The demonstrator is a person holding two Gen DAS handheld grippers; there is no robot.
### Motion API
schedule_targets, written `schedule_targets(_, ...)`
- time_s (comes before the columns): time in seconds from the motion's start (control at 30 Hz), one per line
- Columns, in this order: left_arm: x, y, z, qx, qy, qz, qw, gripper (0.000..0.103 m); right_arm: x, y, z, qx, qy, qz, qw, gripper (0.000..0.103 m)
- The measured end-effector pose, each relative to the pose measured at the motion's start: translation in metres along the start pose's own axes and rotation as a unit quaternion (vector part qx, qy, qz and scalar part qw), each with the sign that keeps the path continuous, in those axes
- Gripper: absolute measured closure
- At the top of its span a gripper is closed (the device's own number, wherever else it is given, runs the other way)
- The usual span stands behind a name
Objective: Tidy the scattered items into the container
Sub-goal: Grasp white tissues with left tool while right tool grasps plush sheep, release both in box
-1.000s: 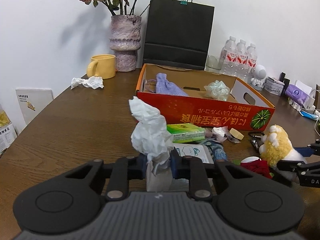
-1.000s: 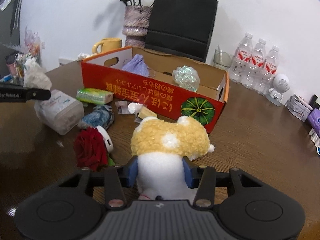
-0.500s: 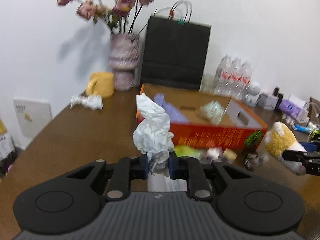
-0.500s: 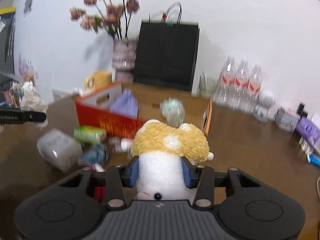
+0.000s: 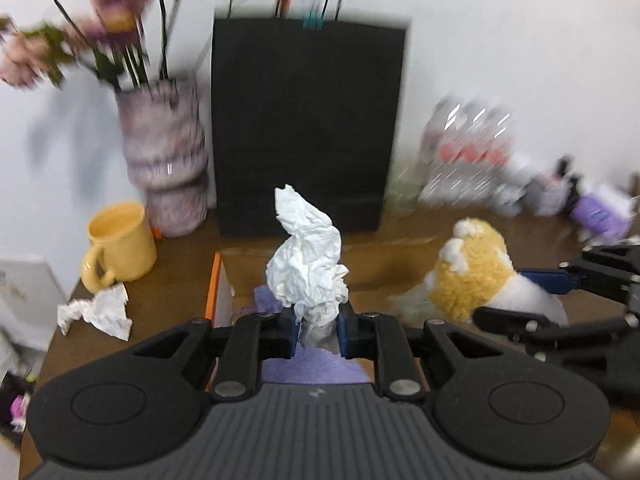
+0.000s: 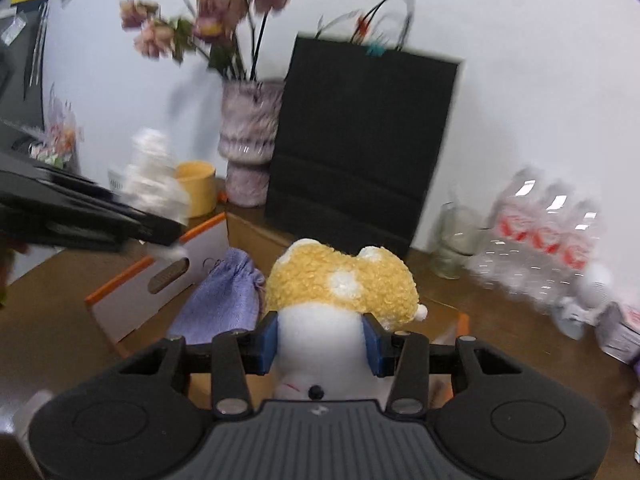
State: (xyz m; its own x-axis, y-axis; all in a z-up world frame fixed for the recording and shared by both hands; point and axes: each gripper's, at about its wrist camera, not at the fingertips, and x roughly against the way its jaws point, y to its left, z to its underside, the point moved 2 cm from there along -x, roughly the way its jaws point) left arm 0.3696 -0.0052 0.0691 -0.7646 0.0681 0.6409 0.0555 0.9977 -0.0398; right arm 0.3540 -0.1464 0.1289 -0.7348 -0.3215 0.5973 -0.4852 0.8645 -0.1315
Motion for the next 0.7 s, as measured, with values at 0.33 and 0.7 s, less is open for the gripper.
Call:
schedule_targets(0.33, -0.105, 0.011, 0.018, 0.024, 0.13, -0.024, 0.9909, 0.083, -0.105, 0.013, 0.0, 0.006, 0.1, -0.01, 0.995, 0.061)
schedule_targets(0.7, -0.107, 0.01, 0.015, 0.017, 0.139, -0.031, 0.9896, 0.041, -0.118, 0.009, 0.003, -0.017, 0.134, -0.01, 0.991, 0.051)
